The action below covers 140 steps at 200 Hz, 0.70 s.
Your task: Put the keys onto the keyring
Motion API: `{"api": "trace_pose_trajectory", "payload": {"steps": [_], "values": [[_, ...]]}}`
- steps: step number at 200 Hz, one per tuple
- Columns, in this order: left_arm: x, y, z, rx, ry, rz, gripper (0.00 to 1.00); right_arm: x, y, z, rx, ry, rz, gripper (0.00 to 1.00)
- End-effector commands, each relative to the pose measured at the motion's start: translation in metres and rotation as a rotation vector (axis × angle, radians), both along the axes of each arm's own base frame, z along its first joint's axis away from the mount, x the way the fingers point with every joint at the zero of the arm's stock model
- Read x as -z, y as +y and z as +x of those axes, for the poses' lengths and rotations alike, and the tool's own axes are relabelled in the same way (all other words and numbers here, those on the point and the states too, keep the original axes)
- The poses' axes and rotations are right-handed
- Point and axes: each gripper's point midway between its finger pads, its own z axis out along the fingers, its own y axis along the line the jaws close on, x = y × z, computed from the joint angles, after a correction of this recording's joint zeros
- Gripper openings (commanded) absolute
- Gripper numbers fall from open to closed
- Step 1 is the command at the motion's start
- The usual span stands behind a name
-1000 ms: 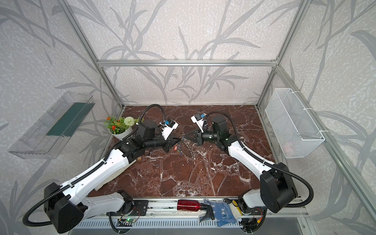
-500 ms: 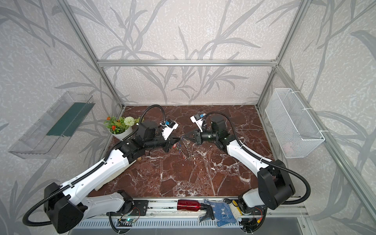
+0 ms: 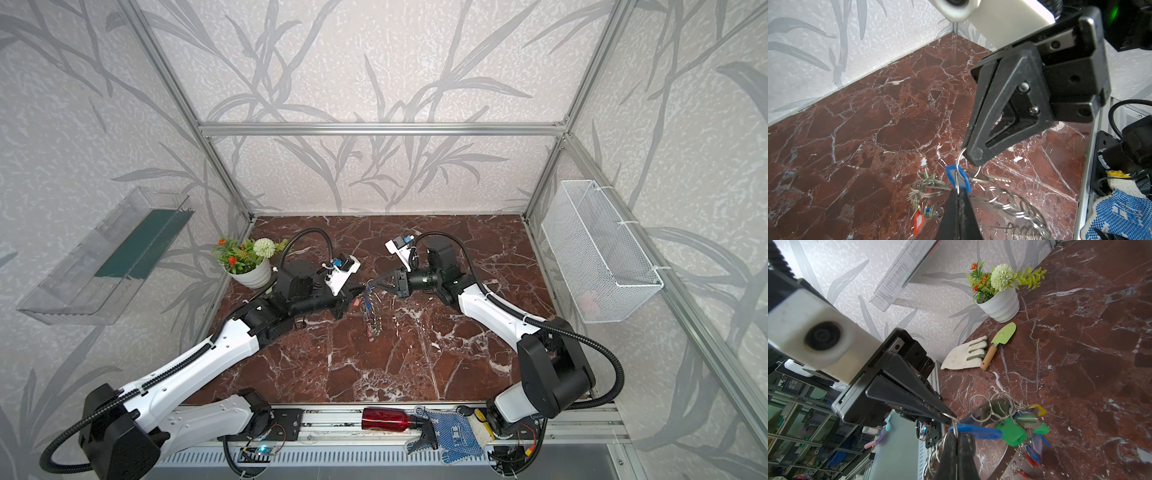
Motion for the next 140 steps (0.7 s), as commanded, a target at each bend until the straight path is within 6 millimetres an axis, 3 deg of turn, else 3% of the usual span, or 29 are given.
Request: {"api": "trace_pose_trajectory", "payload": {"steps": [1, 68, 140], "values": [[-0.063, -0.004, 0.002, 0.012, -0.228, -0.131, 0.00, -0.001, 0.000, 0.005, 0.009, 0.015, -0.015, 0.00], [-0.078, -0.001, 0.006, -0.012, -0.307, -0.149, 0.00, -0.001, 0.001, 0.004, -0.013, 0.019, -0.027, 0.00], [-0.065, -0.004, 0.005, 0.013, -0.297, -0.085, 0.00, -0.028, -0.019, 0.016, 0.083, -0.069, -0.001, 0.00]]}}
